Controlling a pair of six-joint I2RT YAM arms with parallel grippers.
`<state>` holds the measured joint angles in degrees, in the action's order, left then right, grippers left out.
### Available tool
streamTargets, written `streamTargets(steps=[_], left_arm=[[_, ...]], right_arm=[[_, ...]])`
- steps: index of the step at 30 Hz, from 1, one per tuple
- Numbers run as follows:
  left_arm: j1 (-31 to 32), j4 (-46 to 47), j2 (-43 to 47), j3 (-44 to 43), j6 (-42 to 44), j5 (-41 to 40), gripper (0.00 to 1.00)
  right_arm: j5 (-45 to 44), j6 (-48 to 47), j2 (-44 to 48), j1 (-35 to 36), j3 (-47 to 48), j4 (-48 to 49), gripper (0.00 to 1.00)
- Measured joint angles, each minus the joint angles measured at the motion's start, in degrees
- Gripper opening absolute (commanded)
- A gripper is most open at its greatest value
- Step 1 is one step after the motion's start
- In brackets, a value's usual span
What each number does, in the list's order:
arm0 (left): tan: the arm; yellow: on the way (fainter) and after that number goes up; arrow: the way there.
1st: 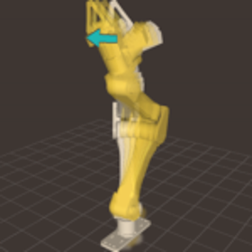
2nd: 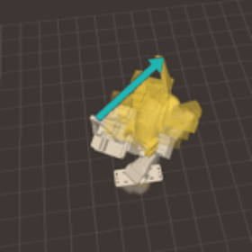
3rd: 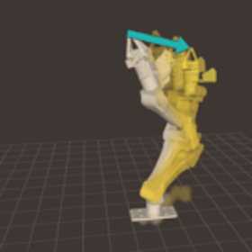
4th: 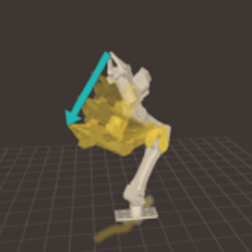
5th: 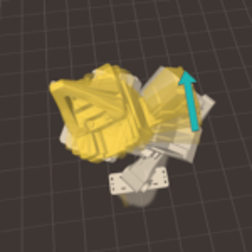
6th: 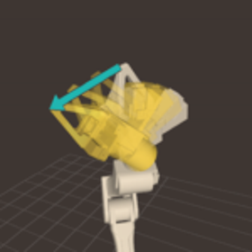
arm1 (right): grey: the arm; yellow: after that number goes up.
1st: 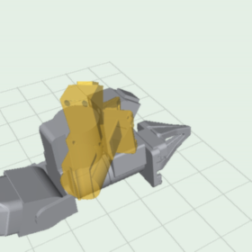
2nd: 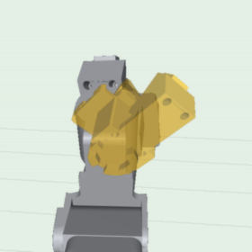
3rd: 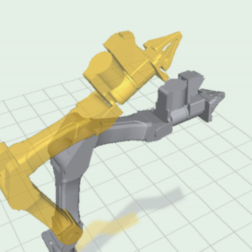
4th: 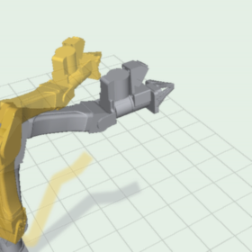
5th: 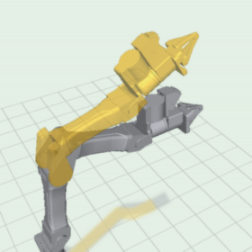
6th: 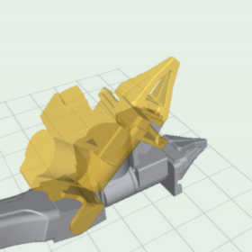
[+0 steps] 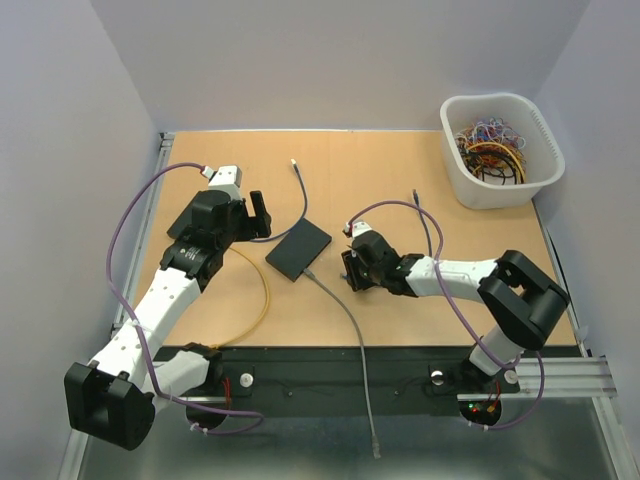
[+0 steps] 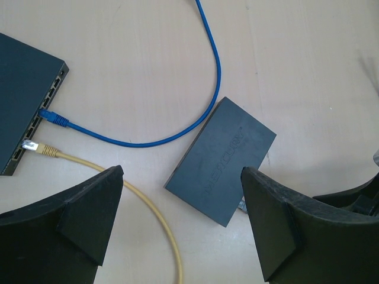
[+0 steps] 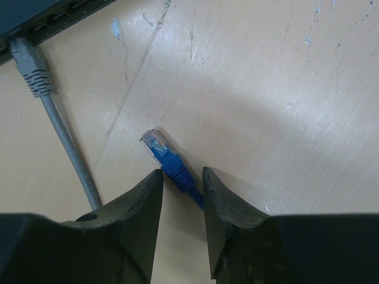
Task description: Insert the plug into the switch port
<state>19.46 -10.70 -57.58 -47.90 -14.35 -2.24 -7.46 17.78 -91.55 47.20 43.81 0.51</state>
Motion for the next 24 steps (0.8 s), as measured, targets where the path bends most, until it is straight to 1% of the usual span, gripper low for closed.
streamTargets(steps=[3, 8, 14, 15, 16, 18, 19, 24], left_arm=[[0.0, 0.0, 0.0, 0.0, 0.13, 0.0, 0.93], [0.0, -0.02, 0.0, 0.0, 0.2, 0.0, 0.93], [0.0, -0.02, -0.04, 0.0, 0.2, 0.02, 0.93], [0.0, -0.02, -0.07, 0.0, 0.2, 0.0, 0.93], [0.0, -0.02, -0.11, 0.0, 0.2, 0.02, 0.93], [0.0, -0.09, -0.13, 0.0, 0.22, 0.0, 0.93], [0.0, -0.09, -0.13, 0.0, 0.22, 0.0, 0.93], [0.0, -0.07, -0.37, 0.0, 0.22, 0.0, 0.93]], right_arm=[[0.37, 0.0, -0.46, 0.0, 0.28, 0.31, 0.34], [0.5, 0.0, -0.52, 0.0, 0.28, 0.44, 0.34], [0.5, 0.02, 0.11, -0.04, -0.57, 0.72, 0.25], [0.52, 0.0, 0.35, -0.04, -0.74, 0.7, 0.24], [0.55, 0.02, 0.44, -0.04, -0.87, 0.7, 0.19], [0.57, 0.02, 0.44, -0.04, -0.92, 0.72, 0.13], [0.66, 0.04, 0.44, -0.04, -0.96, 0.76, 0.09], [0.85, 0.09, 0.44, -0.09, -1.16, 1.16, 0.0]])
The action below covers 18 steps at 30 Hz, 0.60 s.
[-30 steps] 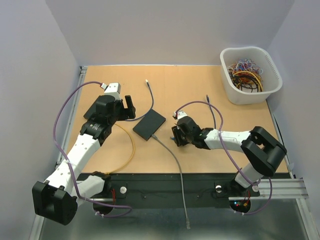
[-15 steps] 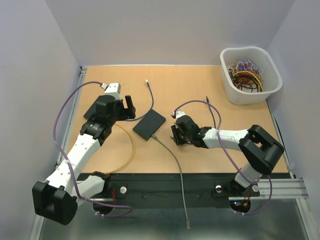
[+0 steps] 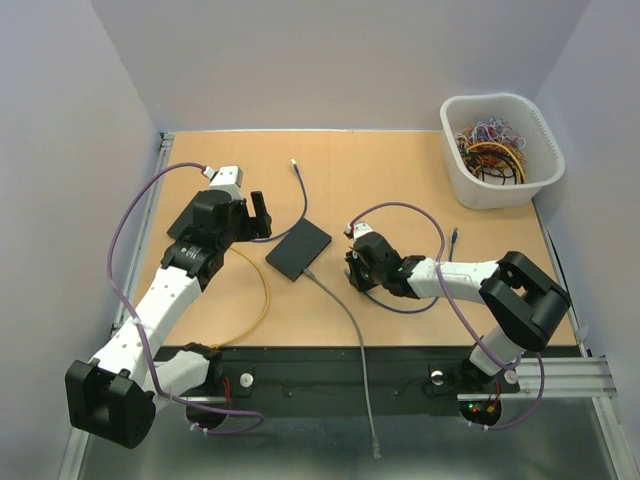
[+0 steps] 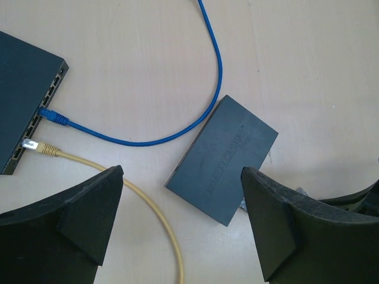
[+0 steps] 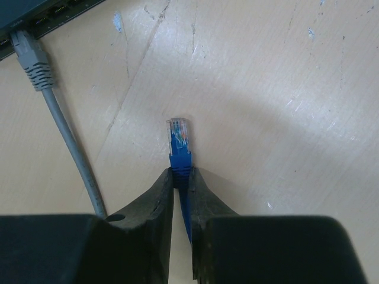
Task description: Insert the plug into the switch port
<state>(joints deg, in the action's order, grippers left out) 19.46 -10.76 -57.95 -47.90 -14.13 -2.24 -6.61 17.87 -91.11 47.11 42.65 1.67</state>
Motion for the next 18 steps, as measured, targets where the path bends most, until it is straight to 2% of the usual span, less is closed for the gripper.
streamTargets(steps=[9, 14, 18], left_arm=[[-0.04, 0.7, -1.73, 0.39, -3.3, 2.34, 0.93], [-0.04, 5.68, -2.29, 4.59, -9.42, 6.05, 0.89], [-0.04, 10.73, -6.29, 8.55, -14.03, 7.65, 0.88]], right_arm=[[0.76, -0.13, 0.5, -0.17, -0.22, -0.02, 0.01], [2.1, -0.44, 0.87, -0.17, -0.04, -0.07, 0.01], [2.99, -0.72, 0.87, -0.17, 0.24, -0.15, 0.0]])
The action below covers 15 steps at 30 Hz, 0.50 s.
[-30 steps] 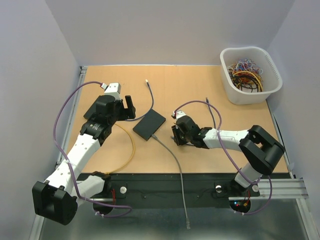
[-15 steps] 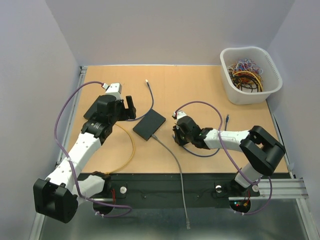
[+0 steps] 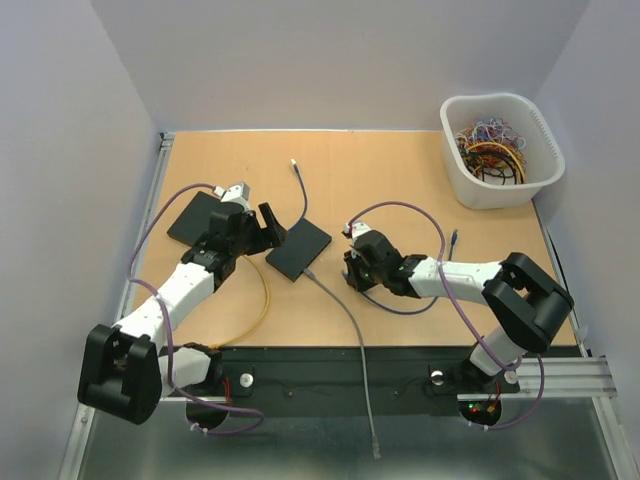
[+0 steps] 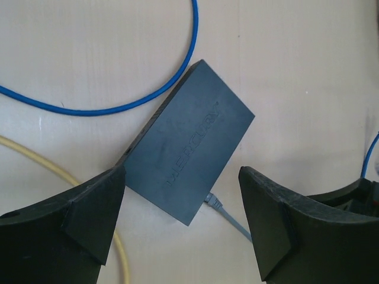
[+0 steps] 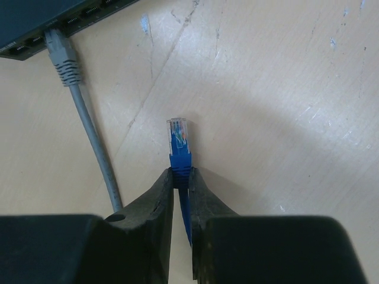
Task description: Insert the plug into the switch port
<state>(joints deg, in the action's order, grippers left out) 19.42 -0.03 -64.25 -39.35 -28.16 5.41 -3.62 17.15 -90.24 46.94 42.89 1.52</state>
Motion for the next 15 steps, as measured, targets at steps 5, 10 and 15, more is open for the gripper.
streamTargets(steps=[5, 10, 15], left_arm=[[0.0, 6.08, -6.4, 2.86, -2.69, -0.04, 0.88], [0.0, 12.81, -14.53, 2.89, -2.97, 0.24, 0.88], [0.0, 16.92, -20.26, 2.86, -2.54, 1.38, 0.87]], right_arm=[[0.92, -0.46, -0.02, 0.0, 1.4, -0.02, 0.0], [1.2, -0.83, -0.92, 0.0, 3.34, 0.04, 0.0], [1.36, -1.16, -2.82, 0.0, 4.7, 0.15, 0.01]])
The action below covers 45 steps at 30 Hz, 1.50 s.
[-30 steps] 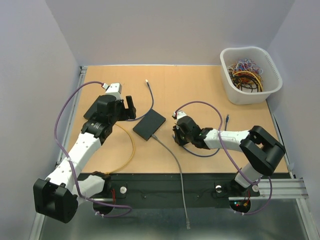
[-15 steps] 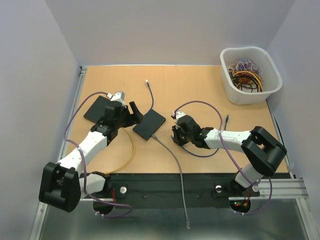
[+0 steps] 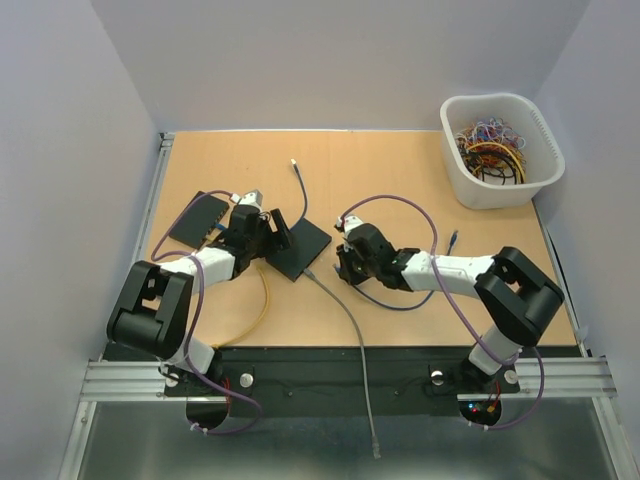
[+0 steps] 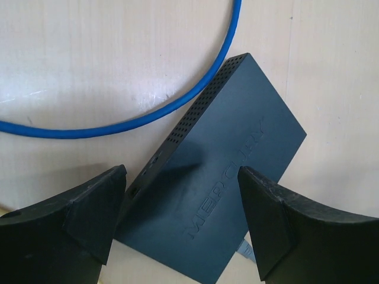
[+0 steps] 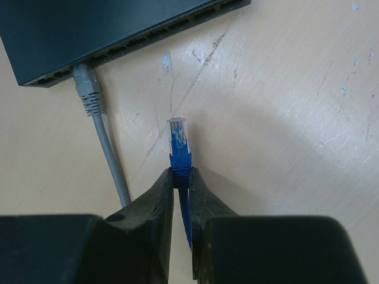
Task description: Insert the plug into the switch port
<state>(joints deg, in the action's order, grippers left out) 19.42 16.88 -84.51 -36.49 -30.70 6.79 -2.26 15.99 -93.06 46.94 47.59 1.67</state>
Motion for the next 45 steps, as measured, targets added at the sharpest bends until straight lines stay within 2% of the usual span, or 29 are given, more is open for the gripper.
streamTargets(steps=[22, 45], left_arm=[[0.0, 11.04, -6.54, -0.74, 1.07, 6.78, 0.84], [0.13, 17.46, -8.41, 1.05, 1.49, 9.31, 0.83]], right_arm=[[1.29, -2.29, -8.79, 0.0, 8.61, -0.11, 0.0], [1.46, -2.25, -10.62, 0.79, 11.1, -0.48, 0.01]])
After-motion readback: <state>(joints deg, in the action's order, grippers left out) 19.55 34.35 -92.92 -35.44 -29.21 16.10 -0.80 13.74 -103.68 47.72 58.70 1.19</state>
